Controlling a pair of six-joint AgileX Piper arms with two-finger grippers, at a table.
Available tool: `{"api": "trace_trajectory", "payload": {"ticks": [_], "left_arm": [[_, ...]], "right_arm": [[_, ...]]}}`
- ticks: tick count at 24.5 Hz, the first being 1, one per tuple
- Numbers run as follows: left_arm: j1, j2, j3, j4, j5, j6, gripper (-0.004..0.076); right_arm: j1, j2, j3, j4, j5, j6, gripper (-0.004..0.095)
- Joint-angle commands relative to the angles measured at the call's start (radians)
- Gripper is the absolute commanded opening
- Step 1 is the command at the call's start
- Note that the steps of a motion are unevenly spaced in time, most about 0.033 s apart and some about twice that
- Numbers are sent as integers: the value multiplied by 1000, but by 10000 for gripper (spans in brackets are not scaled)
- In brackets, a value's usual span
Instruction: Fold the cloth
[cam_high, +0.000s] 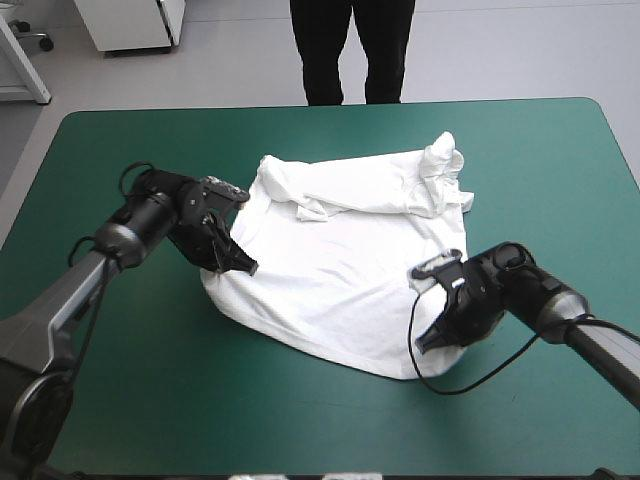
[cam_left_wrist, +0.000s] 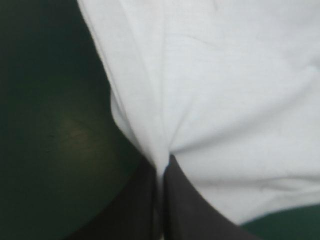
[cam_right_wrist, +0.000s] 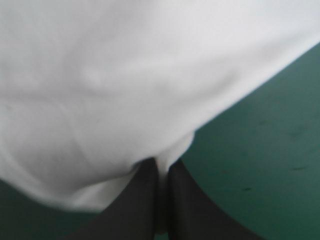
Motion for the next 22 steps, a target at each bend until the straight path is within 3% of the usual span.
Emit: {"api": "trace_trajectory", "payload": {"ticks": [1, 10, 15, 22], "left_arm": [[-2, -223, -97, -1, 20, -16, -9], [-2, -487, -495, -50, -11, -16, -9], [-2, -497, -678, -94, -76, 2, -9], [-2, -511, -861, -147, -171, 30, -9]], "right_arm": [[-1, -150, -240, -27, 28, 20, -17], [-1, -240, -860, -102, 128, 24, -17], [-1, -238, -1144, -154, 108, 19, -17], [-1, -240, -1386, -133, 37, 9, -17]]}}
